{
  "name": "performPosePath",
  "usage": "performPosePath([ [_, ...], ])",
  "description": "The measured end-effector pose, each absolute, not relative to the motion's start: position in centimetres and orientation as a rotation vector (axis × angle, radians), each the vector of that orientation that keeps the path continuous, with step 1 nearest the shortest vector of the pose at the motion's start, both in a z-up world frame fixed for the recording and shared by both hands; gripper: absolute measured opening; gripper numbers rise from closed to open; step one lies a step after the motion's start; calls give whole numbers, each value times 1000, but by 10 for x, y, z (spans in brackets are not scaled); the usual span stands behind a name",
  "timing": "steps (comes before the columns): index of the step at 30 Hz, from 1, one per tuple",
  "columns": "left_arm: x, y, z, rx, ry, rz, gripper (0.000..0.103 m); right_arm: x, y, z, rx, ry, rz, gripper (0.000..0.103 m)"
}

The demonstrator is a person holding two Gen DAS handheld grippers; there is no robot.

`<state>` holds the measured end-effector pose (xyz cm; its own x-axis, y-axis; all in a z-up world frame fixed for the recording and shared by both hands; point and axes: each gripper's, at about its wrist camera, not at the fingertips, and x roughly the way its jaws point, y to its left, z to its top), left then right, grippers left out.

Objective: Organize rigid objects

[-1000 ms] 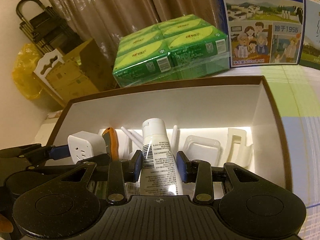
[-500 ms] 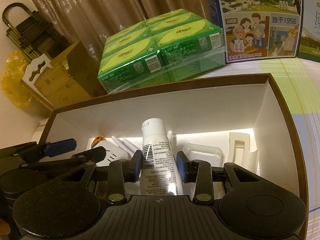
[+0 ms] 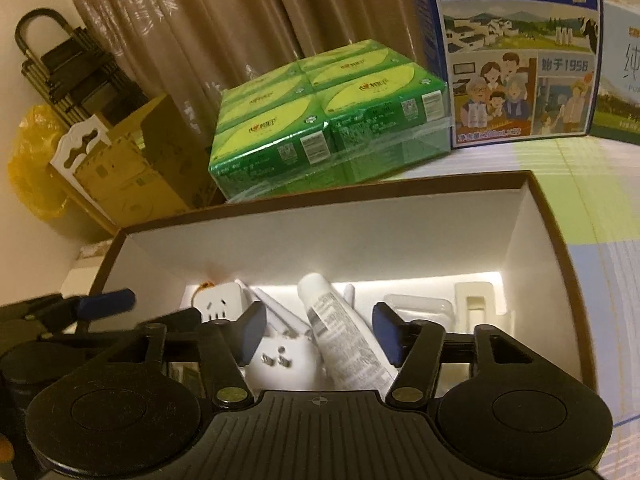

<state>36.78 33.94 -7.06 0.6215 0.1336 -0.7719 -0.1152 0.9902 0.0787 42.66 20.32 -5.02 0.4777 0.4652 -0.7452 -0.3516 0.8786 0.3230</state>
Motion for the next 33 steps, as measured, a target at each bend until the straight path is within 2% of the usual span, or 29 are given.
performPosePath([
  [15,314,318,-38,-3,793,114,69,376,170,-19,23,880,480,61],
  [26,248,262,-15,-18,792,114,69,309,113,10,8,807,472,61],
  [33,205,215,-10,-39,821,107,69,271,66,18,19,836,465,61],
])
